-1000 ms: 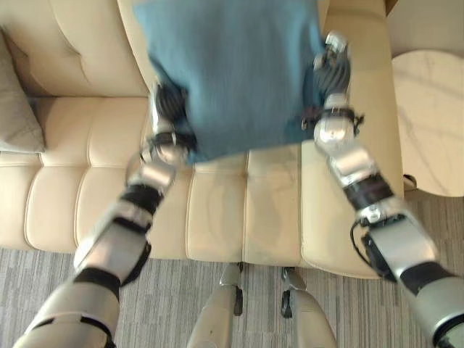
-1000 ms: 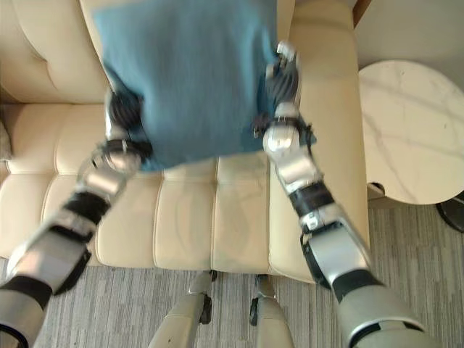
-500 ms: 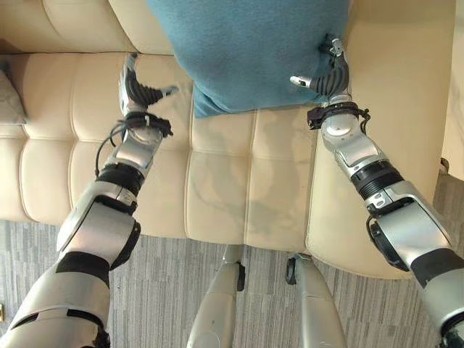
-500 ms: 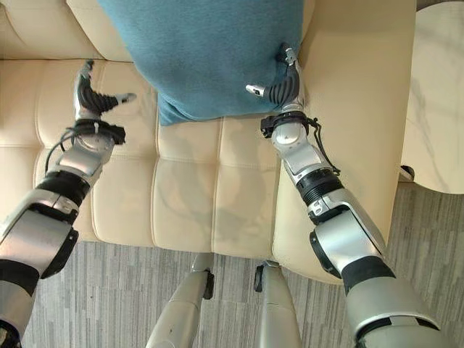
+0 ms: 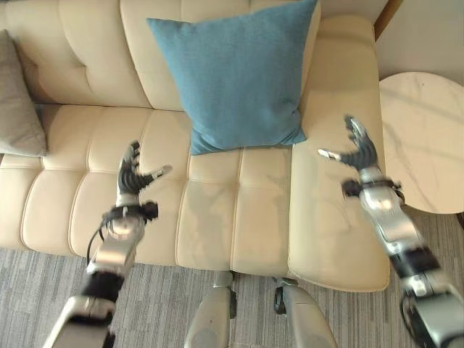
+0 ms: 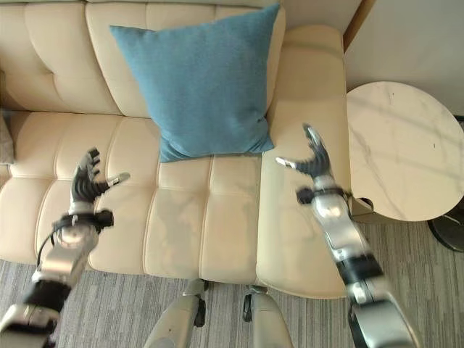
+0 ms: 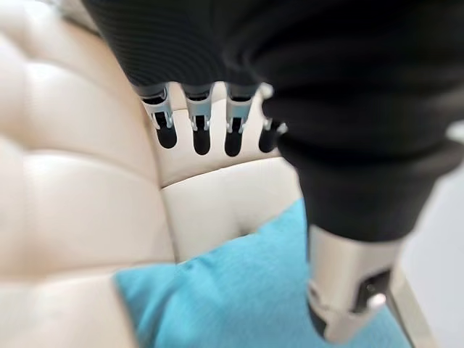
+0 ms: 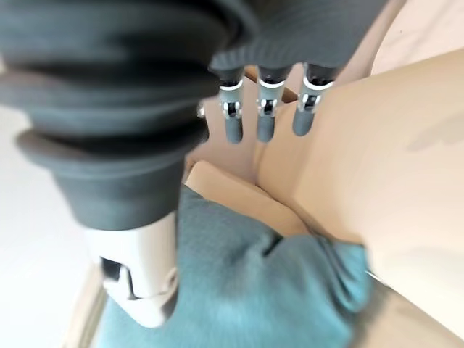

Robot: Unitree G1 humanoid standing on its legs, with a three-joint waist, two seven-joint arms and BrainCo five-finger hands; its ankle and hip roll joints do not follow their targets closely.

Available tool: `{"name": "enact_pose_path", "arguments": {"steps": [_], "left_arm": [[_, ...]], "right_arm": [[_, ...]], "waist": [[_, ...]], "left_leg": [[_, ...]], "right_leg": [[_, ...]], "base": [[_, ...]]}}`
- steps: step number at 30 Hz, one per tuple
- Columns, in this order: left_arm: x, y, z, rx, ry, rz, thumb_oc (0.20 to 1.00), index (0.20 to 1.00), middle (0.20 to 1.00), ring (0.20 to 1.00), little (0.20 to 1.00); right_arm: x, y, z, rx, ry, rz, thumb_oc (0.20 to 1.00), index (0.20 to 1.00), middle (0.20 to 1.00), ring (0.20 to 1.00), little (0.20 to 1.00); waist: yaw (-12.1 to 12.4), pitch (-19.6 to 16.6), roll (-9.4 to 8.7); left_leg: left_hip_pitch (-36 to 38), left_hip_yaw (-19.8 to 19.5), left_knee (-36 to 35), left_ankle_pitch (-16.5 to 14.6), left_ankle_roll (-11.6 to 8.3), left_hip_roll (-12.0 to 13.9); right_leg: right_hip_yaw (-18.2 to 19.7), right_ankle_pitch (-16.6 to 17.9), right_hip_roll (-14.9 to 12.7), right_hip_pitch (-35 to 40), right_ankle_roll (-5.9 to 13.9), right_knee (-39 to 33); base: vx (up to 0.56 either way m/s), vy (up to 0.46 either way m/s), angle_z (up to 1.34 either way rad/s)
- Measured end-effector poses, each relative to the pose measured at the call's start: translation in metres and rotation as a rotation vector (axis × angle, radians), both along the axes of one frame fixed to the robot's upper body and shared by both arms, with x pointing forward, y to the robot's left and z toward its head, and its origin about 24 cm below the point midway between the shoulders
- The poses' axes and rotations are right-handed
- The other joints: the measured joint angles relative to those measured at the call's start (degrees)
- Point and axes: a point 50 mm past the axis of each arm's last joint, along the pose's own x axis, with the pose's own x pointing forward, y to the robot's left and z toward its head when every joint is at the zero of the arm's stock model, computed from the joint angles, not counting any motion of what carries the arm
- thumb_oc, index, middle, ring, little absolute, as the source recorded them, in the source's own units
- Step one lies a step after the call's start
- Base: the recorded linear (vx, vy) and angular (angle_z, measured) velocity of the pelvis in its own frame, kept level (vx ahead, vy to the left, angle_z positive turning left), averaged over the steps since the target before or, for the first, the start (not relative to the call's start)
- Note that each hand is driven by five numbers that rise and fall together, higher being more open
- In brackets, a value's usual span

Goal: Pick up all the scattered cushions and arrange them neatly on the sofa.

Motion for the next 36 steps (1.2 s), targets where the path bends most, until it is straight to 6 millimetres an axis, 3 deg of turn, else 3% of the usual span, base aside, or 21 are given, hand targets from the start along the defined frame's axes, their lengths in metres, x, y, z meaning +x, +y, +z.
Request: {"name": "enact_pose_path", "arguments": {"steps": [1,7,10,11,12,13,15,18,19,20,21,22,23,24,25,26,27,28,29,32,36], "left_arm": [[-0.035,0.014,-0.033,-0.004,0.168,0.058,1.0,1.0,1.0,1.0,1.0],[-0.12,0.026,-0.103,-0.07,0.556,0.167,1.0,1.0,1.0,1.0,1.0],[-0.132,0.021,-0.115,-0.075,0.634,0.14,1.0,1.0,1.0,1.0,1.0],[-0.121,0.015,-0.115,-0.064,0.633,0.094,1.0,1.0,1.0,1.0,1.0],[-0.113,0.011,-0.114,-0.068,0.614,0.076,1.0,1.0,1.0,1.0,1.0],[-0.1,0.004,-0.11,-0.069,0.579,0.045,1.0,1.0,1.0,1.0,1.0],[-0.098,0.007,-0.106,-0.061,0.557,0.047,1.0,1.0,1.0,1.0,1.0],[-0.112,0.015,-0.111,-0.048,0.607,0.073,1.0,1.0,1.0,1.0,1.0],[-0.115,0.015,-0.114,-0.048,0.624,0.08,1.0,1.0,1.0,1.0,1.0],[-0.116,0.007,-0.12,-0.067,0.647,0.075,1.0,1.0,1.0,1.0,1.0],[-0.116,0.005,-0.121,-0.068,0.648,0.066,1.0,1.0,1.0,1.0,1.0],[-0.113,0.0,-0.12,-0.065,0.639,0.038,1.0,1.0,1.0,1.0,1.0],[-0.11,-0.01,-0.126,-0.072,0.66,0.013,1.0,1.0,1.0,1.0,1.0],[-0.108,-0.009,-0.126,-0.07,0.657,0.016,1.0,1.0,1.0,1.0,1.0],[-0.104,-0.009,-0.126,-0.067,0.656,0.016,1.0,1.0,1.0,1.0,1.0],[-0.101,-0.008,-0.124,-0.069,0.644,0.021,1.0,1.0,1.0,1.0,1.0],[-0.096,-0.008,-0.121,-0.067,0.622,0.016,1.0,1.0,1.0,1.0,1.0],[-0.092,-0.01,-0.119,-0.068,0.604,0.009,1.0,1.0,1.0,1.0,1.0],[-0.087,-0.012,-0.116,-0.065,0.583,-0.003,1.0,1.0,1.0,1.0,1.0],[-0.066,-0.017,-0.106,-0.033,0.521,-0.051,1.0,1.0,1.0,1.0,1.0],[-0.075,-0.013,-0.112,-0.032,0.565,-0.029,1.0,1.0,1.0,1.0,1.0]], "right_arm": [[-0.023,-0.013,-0.031,-0.023,0.147,-0.027,1.0,1.0,1.0,1.0,1.0],[-0.115,-0.056,-0.126,-0.016,0.602,-0.223,1.0,1.0,1.0,1.0,1.0],[-0.142,-0.051,-0.156,0.029,0.75,-0.264,1.0,1.0,1.0,1.0,1.0],[-0.143,-0.04,-0.167,0.051,0.794,-0.25,1.0,1.0,1.0,1.0,1.0],[-0.139,-0.035,-0.169,0.057,0.798,-0.239,1.0,1.0,1.0,1.0,1.0],[-0.131,-0.029,-0.168,0.071,0.779,-0.225,1.0,1.0,1.0,1.0,1.0],[-0.126,-0.029,-0.166,0.071,0.764,-0.224,1.0,1.0,1.0,1.0,1.0],[-0.115,-0.027,-0.162,0.07,0.725,-0.213,1.0,1.0,1.0,1.0,1.0],[-0.108,-0.025,-0.16,0.064,0.709,-0.2,1.0,1.0,1.0,1.0,1.0],[-0.105,-0.028,-0.159,0.048,0.708,-0.199,1.0,1.0,1.0,1.0,1.0],[-0.105,-0.027,-0.159,0.044,0.711,-0.194,1.0,1.0,1.0,1.0,1.0],[-0.101,-0.027,-0.156,0.028,0.703,-0.178,1.0,1.0,1.0,1.0,1.0],[-0.104,-0.037,-0.157,-0.009,0.728,-0.202,1.0,1.0,1.0,1.0,1.0],[-0.103,-0.036,-0.157,-0.01,0.726,-0.203,1.0,1.0,1.0,1.0,1.0],[-0.104,-0.038,-0.155,-0.029,0.723,-0.189,1.0,1.0,1.0,1.0,1.0],[-0.1,-0.039,-0.149,-0.024,0.688,-0.191,1.0,1.0,1.0,1.0,1.0],[-0.1,-0.041,-0.147,-0.017,0.677,-0.206,1.0,1.0,1.0,1.0,1.0],[-0.099,-0.044,-0.145,-0.022,0.673,-0.212,1.0,1.0,1.0,1.0,1.0],[-0.097,-0.044,-0.144,-0.024,0.667,-0.215,1.0,1.0,1.0,1.0,1.0],[-0.089,-0.038,-0.148,0.005,0.667,-0.22,1.0,1.0,1.0,1.0,1.0],[-0.089,-0.035,-0.153,0.045,0.678,-0.25,1.0,1.0,1.0,1.0,1.0]], "waist": [[-0.3,-2.7,-0.41],[-1.9,-10.0,-0.88],[-2.9,-11.4,-1.96],[-2.9,-11.4,-1.97],[-2.1,-10.7,-0.76],[-2.2,-10.5,0.77],[-1.1,-10.6,0.41],[0.6,-12.2,-0.71],[1.4,-12.8,-1.06],[1.6,-13.1,0.66],[1.8,-13.1,1.05],[2.4,-13.0,0.83],[2.9,-10.2,1.21],[2.5,-10.5,-0.44],[0.9,-10.7,-1.42],[-0.8,-9.9,-2.86],[-1.5,-9.8,-3.14],[-1.7,-9.8,-2.45],[-1.9,-10.2,-0.95],[-2.1,-10.0,-1.17],[-1.6,-10.5,-1.89]], "left_leg": [[1.3,0.7,0.3,-1.5,1.62,-0.3],[5.0,3.8,0.8,-2.8,3.52,-2.1],[5.6,5.6,2.0,-2.8,4.16,-2.9],[3.7,6.4,4.9,-2.3,6.64,-3.0],[2.5,7.2,5.3,-2.0,8.87,-1.5],[1.3,6.2,5.8,-2.0,9.29,-0.3],[2.0,6.1,4.8,-0.6,9.85,-0.2],[1.0,6.1,3.1,1.2,7.32,0.2],[-0.5,6.0,2.0,3.0,4.8,0.3],[-2.0,4.6,1.3,3.3,2.71,2.0],[-2.8,4.5,0.9,2.7,1.41,2.4],[-5.7,3.7,1.3,0.7,-1.72,3.5],[-12.1,0.1,9.0,2.2,-4.73,3.5],[-12.3,-0.5,11.9,0.3,-4.5,1.0],[-12.4,-3.1,16.6,-1.9,-6.13,-1.8],[-10.4,-3.6,19.6,-4.1,-3.86,-4.0],[-6.2,-3.0,16.6,-4.0,-3.36,-3.4],[-1.7,-3.8,14.1,-1.8,-2.92,-2.3],[1.7,-6.0,9.2,-2.2,-2.0,-1.7],[3.3,-5.6,4.5,-3.0,-0.06,-1.0],[5.1,-3.9,0.7,-2.3,0.89,-1.7]], "right_leg": [[-0.1,-1.1,-0.5,0.8,-0.96,0.1],[0.3,-0.7,-2.9,3.2,0.31,-0.1],[1.1,1.3,-3.8,3.7,3.15,0.8],[-0.7,1.7,-4.8,4.0,4.01,-1.8],[-2.4,-0.3,-4.4,2.8,4.47,2.9],[-3.7,-5.8,-4.6,-1.2,3.91,18.2],[-3.0,-13.0,-3.9,3.2,4.46,30.0],[-2.0,-19.7,-1.3,13.5,4.38,19.9],[-1.8,-20.6,0.3,15.7,0.55,11.6],[-1.5,-18.8,3.2,16.0,-1.76,7.5],[-0.8,-18.6,4.0,15.3,-2.17,6.6],[0.9,-15.4,6.2,12.6,-4.92,5.8],[-0.4,-12.3,5.7,7.4,-9.3,7.8],[-0.7,-9.7,3.0,6.0,-8.92,7.7],[-1.1,-8.0,0.7,6.5,-8.02,5.9],[-2.1,-6.7,-1.3,8.3,-6.69,3.1],[-2.2,-6.2,-2.2,9.1,-5.79,2.4],[-2.0,-6.3,-1.6,9.6,-5.13,2.7],[-2.1,-6.5,-0.8,9.7,-4.61,2.9],[-2.9,-6.6,-0.6,9.1,-1.75,2.7],[-2.5,-5.9,-1.9,9.1,-0.82,2.2]], "base": [[0.08,0.152,-0.38],[0.0,0.126,-0.25],[-0.23,0.052,-0.25],[-0.32,0.067,-0.21],[-0.23,0.012,-0.05],[-0.1,-0.057,-0.11],[-0.13,-0.105,0.07],[-0.2,-0.132,-0.19],[-0.29,-0.11,-0.02],[-0.49,-0.103,0.1],[-0.4,-0.068,0.21],[-0.62,-0.024,0.19],[-0.37,0.022,0.16],[-0.37,0.022,0.3],[-0.11,0.044,0.57],[-0.07,0.036,0.72],[-0.08,0.05,0.46],[-0.02,0.031,0.1],[-0.02,0.031,0.05],[-0.05,0.104,0.11],[-0.02,0.077,-0.04]]}}
